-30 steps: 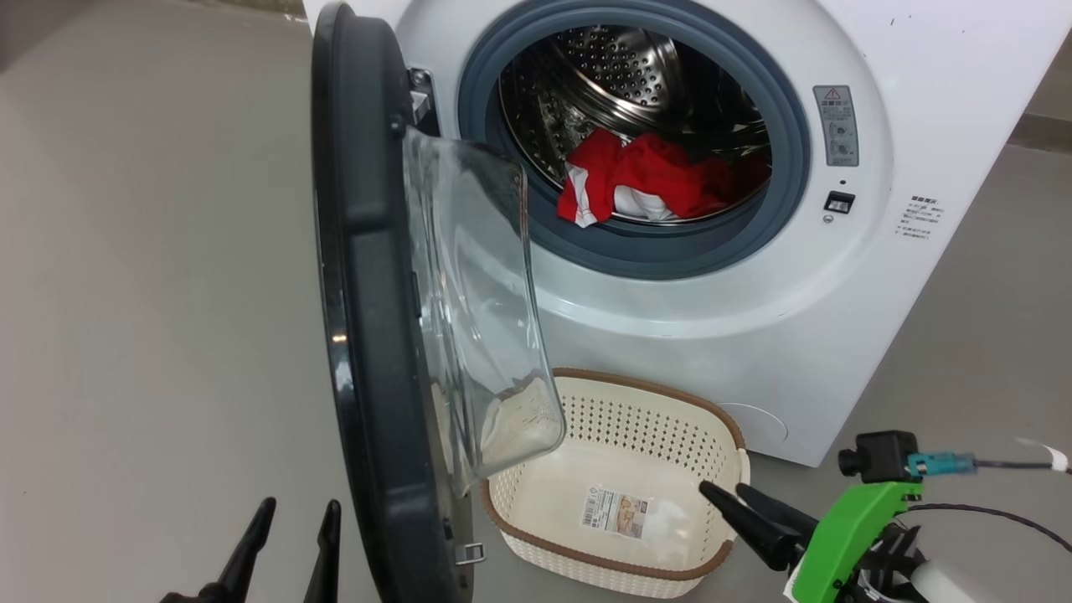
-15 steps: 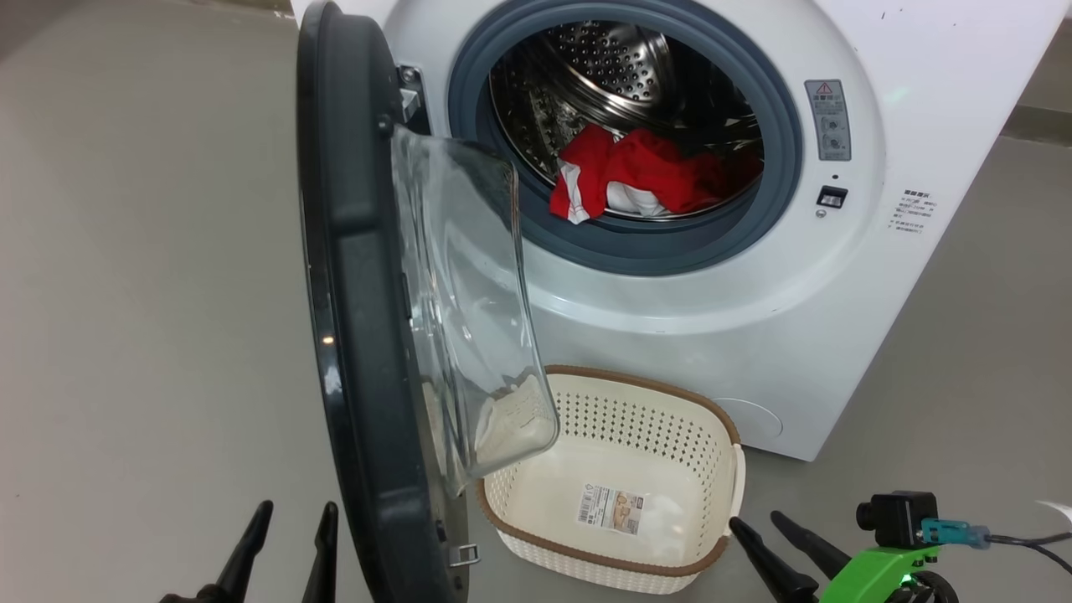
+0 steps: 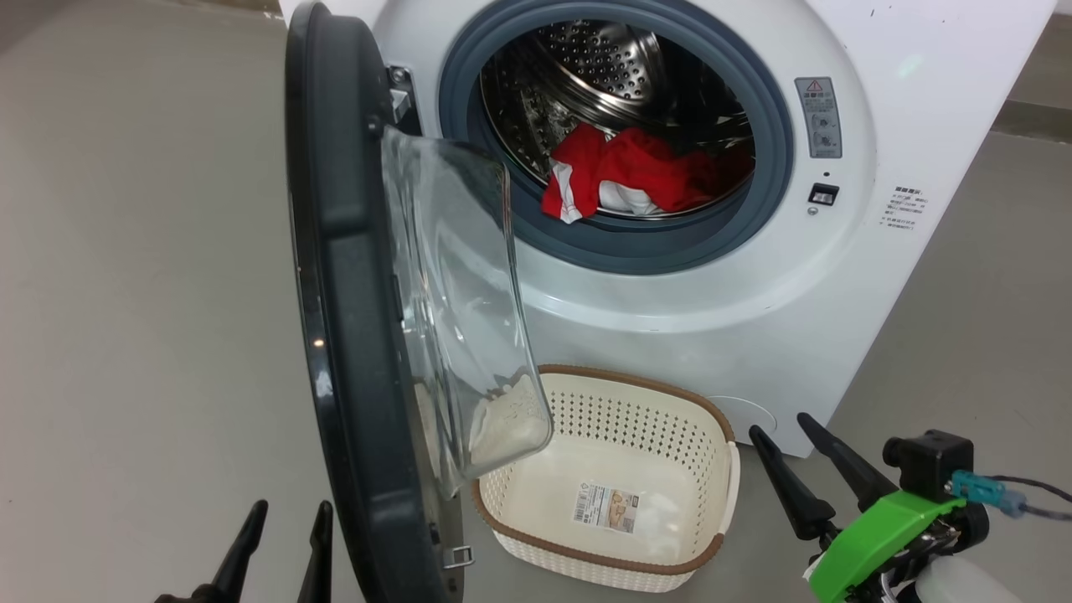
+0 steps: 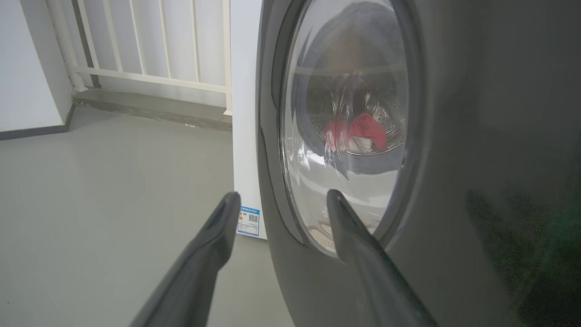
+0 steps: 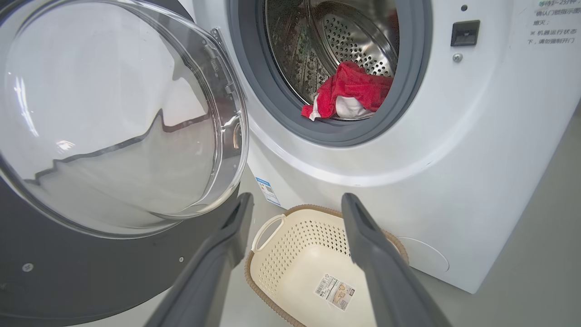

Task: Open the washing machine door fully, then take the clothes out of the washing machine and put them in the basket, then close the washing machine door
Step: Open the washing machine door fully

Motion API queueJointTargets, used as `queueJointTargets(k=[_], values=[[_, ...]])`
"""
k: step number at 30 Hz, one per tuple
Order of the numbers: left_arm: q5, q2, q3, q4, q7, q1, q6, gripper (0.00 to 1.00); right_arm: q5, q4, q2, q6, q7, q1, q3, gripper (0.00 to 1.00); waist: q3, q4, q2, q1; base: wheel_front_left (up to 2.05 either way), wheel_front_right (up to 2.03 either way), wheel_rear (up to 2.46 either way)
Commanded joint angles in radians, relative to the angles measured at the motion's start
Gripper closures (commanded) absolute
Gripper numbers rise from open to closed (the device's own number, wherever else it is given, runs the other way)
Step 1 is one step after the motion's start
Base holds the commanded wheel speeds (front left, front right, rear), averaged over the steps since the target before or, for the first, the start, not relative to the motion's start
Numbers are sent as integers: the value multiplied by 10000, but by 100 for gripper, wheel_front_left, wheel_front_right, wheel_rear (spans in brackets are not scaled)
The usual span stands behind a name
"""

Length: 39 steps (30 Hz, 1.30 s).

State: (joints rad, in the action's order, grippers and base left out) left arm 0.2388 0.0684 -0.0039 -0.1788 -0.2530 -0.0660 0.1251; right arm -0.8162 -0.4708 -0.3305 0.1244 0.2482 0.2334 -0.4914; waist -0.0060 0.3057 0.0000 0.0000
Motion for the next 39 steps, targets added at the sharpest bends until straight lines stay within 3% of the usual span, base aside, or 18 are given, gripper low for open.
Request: queueJointTargets(k=[1,7,12,27,28,29,30,39], values=[[-65,35,340,247,-88,231,56,0,295,282,-24,63,133,-148,105,0,7,9,0,0,0,0,0],[-117,9,347,272,-88,241,56,0,2018,984,553,63,134,-713,1660,0,6,65,0,0,0,0,0],[-146,-8,353,312,-88,200,56,0,2792,1252,879,63,134,-1085,2222,0,-32,96,0,0,0,0,0],[-158,-54,374,355,-88,92,56,0,3193,1145,1151,63,135,-1563,2632,0,-144,98,0,0,0,0,0],[-129,-62,416,408,-88,104,56,9,3201,1150,1151,63,135,-1568,2646,0,-151,96,0,0,0,0,0],[-78,-71,485,447,-88,119,56,65,3208,1154,1151,63,135,-1574,2661,0,-155,97,0,0,0,0,0],[-29,-79,576,511,-88,149,56,100,3215,1154,1151,63,135,-1579,2675,0,-158,98,0,0,0,0,0],[489,-156,1677,2196,-88,613,56,100,3281,1195,1145,63,135,-1593,2739,0,-162,158,0,0,0,0,0]])
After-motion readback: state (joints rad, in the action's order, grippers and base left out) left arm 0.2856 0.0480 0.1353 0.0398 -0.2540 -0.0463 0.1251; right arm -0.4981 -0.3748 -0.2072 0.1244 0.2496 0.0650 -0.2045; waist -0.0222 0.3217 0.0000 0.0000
